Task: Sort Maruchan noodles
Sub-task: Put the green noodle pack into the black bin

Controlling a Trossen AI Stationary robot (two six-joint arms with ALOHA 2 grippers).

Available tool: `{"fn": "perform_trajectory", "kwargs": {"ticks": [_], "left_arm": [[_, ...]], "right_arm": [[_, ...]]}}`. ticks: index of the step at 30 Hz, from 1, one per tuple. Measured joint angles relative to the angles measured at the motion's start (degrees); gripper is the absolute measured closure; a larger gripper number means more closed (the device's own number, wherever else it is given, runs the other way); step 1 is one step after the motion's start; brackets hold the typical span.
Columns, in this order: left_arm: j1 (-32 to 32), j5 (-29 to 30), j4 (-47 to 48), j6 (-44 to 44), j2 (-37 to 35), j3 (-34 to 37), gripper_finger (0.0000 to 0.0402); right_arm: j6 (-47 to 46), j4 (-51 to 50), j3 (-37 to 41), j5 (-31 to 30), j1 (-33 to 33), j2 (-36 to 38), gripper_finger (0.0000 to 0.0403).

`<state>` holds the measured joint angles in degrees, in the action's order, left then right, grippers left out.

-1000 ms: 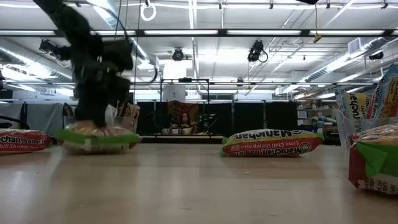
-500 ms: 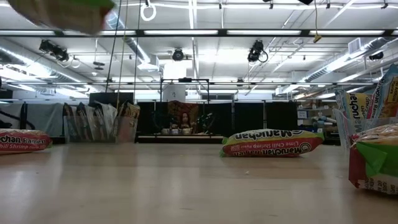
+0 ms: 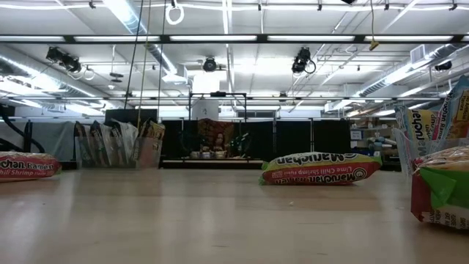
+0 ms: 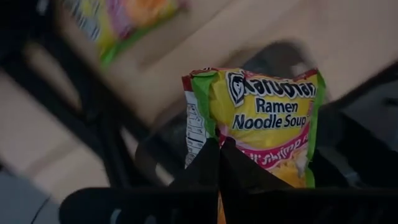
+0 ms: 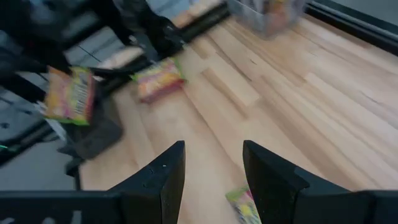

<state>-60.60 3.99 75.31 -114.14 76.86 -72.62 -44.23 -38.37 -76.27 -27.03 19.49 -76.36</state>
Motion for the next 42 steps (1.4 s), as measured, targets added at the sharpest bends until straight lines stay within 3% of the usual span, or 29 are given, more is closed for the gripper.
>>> {"fn": "perform_trajectory", "kwargs": {"ticks": [12,18,26,34,42], "left_arm": [[-2.35,-17.05,8.69,-15.05,8.71,-1.64,0.0400],[0.54,-19.59,15.03,-16.17,11.63,-6.41,0.0399],[3.58,-23.72,14.73,-15.98,17.17,-11.48,0.0398],[3.74,-26.56,14.79,-15.77,23.60,-11.32,0.0398],[5.61,-28.76,14.71,-16.64,25.68,-11.34,0.0398]], "right_arm": [[5.57,14.88,0.00,4.64,0.63,-9.30,0.0235],[12.06,22.25,0.00,7.96,-0.65,-15.01,0.0235],[20.83,28.70,0.02,18.59,-4.06,-20.70,0.0235],[33.04,33.53,0.04,32.28,-6.30,-24.91,0.0235],[35.34,33.54,0.04,34.74,-6.34,-25.45,0.0235]]}}
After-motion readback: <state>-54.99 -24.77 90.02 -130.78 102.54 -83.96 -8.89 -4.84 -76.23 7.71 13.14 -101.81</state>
